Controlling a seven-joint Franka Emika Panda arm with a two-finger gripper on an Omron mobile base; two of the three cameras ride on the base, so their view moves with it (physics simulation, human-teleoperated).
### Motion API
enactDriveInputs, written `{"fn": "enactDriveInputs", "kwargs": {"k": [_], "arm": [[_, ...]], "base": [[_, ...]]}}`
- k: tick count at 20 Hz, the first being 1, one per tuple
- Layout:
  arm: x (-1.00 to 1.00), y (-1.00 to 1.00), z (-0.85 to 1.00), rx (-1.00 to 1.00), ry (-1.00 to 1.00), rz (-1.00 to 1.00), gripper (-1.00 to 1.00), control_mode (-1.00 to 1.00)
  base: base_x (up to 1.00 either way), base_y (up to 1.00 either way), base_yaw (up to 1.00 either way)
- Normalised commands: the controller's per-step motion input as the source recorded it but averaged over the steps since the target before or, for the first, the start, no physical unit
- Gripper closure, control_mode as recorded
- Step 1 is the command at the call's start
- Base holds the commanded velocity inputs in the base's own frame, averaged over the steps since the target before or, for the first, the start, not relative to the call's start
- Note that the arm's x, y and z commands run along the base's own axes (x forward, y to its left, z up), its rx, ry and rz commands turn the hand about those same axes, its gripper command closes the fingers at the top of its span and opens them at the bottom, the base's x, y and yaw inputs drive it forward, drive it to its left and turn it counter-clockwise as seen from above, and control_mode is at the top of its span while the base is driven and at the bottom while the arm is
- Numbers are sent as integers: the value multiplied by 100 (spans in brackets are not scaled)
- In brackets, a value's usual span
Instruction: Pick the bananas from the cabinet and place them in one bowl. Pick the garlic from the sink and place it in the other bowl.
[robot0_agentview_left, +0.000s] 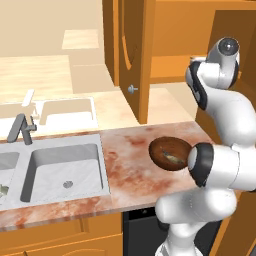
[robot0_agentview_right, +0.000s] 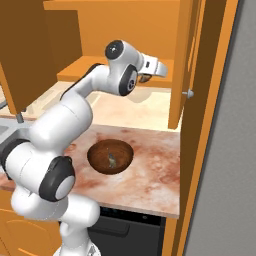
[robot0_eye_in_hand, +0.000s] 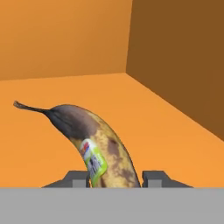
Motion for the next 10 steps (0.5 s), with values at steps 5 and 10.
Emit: {"fn": "enactDriveInputs", "kwargs": {"k": [5, 10], "arm": [[-50, 33, -4, 0, 8, 0, 100, -100], [-66, 39, -1, 2, 19, 0, 100, -100]], "base": [[0, 0, 0], [0, 0, 0]]}}
